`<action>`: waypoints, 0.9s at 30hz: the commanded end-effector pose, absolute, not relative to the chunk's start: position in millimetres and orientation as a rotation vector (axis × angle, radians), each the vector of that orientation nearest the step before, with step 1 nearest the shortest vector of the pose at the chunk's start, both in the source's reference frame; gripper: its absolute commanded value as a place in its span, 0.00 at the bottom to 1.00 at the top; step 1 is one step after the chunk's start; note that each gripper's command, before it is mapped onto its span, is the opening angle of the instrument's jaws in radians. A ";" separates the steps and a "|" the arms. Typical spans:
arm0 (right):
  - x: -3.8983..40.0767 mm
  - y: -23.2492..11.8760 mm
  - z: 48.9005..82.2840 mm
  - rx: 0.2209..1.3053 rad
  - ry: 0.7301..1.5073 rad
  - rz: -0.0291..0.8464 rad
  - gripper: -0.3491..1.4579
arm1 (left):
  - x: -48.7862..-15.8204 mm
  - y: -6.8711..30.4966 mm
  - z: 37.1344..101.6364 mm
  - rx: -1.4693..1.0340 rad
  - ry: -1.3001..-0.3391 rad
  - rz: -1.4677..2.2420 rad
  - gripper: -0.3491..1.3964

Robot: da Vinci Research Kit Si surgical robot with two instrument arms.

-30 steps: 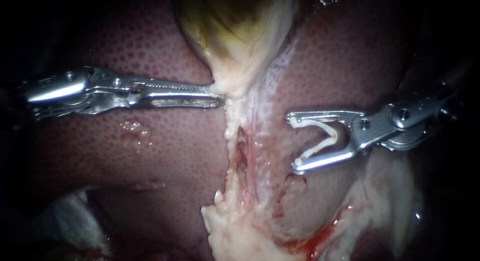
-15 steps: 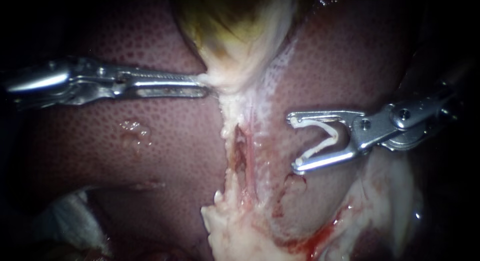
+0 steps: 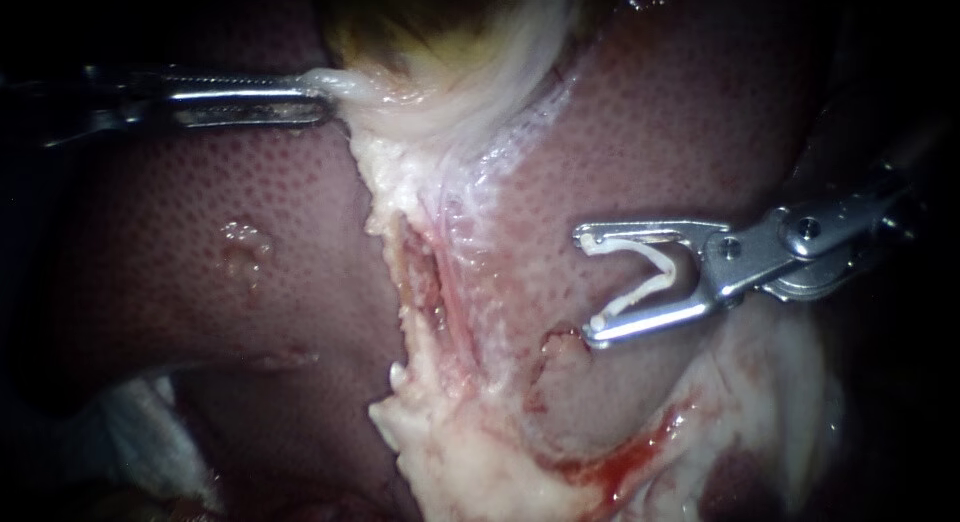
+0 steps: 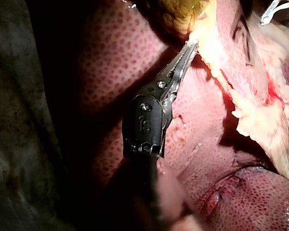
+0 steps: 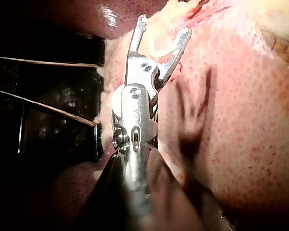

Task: Clipping first clip left tube

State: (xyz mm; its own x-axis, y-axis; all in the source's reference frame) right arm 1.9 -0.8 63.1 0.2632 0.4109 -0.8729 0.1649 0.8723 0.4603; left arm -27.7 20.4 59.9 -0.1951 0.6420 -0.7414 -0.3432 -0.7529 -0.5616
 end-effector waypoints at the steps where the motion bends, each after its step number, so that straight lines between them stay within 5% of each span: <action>1: 1.9 -0.8 63.2 0.521 1.310 0.177 0.53 | -27.7 20.3 59.9 -1.432 -0.359 1.996 0.00; 16: 3.6 -1.3 63.8 0.509 1.310 0.174 0.53 | -28.2 19.7 59.6 -1.428 -0.350 1.995 0.00; 27: 11.0 -4.9 69.0 0.546 1.303 0.216 0.53 | -29.2 18.6 59.5 -1.438 -0.362 1.998 0.00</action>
State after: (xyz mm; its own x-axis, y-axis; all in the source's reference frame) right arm 11.7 -5.2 69.5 0.2660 0.4539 -0.8504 0.1510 0.8517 0.5018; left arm -29.2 18.6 59.4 -0.1945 0.6389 -0.7443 -0.3374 -0.7560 -0.5609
